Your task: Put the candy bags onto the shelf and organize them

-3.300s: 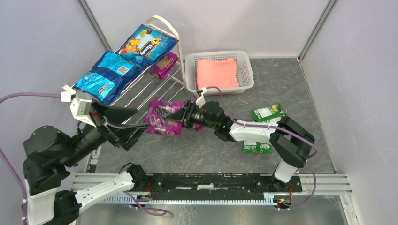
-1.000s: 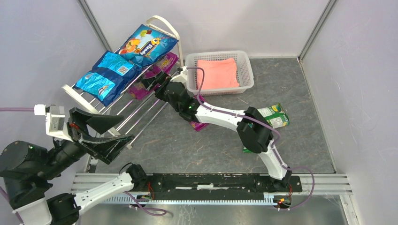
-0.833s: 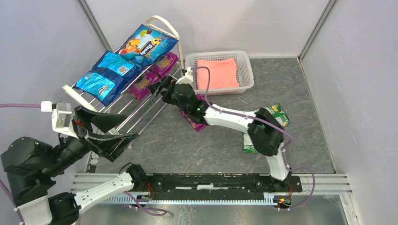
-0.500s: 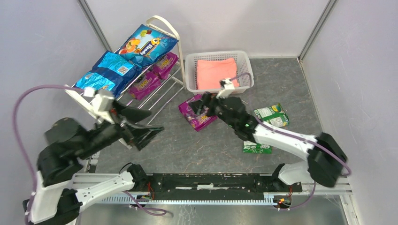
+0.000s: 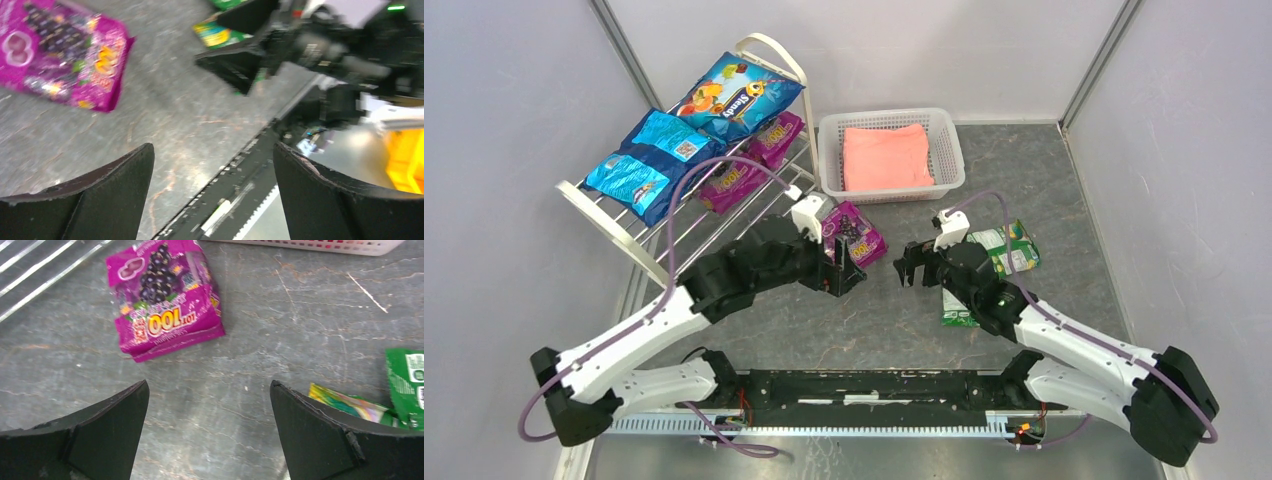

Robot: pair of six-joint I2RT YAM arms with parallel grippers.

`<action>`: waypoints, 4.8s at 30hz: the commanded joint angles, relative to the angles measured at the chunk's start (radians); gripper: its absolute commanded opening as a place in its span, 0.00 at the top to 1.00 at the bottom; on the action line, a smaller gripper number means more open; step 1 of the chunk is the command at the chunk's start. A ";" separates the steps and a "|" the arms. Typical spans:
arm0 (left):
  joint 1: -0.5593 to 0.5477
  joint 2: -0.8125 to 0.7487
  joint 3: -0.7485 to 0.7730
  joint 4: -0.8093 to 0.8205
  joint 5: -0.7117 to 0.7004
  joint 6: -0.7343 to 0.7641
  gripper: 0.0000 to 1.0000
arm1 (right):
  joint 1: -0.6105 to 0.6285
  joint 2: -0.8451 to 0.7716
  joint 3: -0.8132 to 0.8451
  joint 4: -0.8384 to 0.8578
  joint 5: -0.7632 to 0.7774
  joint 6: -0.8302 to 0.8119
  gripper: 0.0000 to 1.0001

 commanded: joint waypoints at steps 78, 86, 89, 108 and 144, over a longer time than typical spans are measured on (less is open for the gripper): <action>0.080 0.435 -0.163 0.389 0.166 -0.145 0.39 | -0.183 0.896 0.009 1.014 -0.741 0.922 0.40; 0.080 0.214 -0.051 0.176 0.136 -0.084 0.23 | -0.126 0.868 0.008 1.008 -0.724 0.911 0.55; 0.080 0.130 0.015 0.093 0.121 -0.054 0.19 | -0.092 0.831 0.008 0.992 -0.707 0.921 0.56; 0.080 -0.175 0.412 -0.226 0.068 0.104 0.07 | 0.293 0.744 0.528 0.771 -0.280 1.037 0.56; 0.080 -0.310 0.755 -0.476 0.080 0.114 0.00 | 0.483 1.505 1.764 0.457 0.173 0.936 0.54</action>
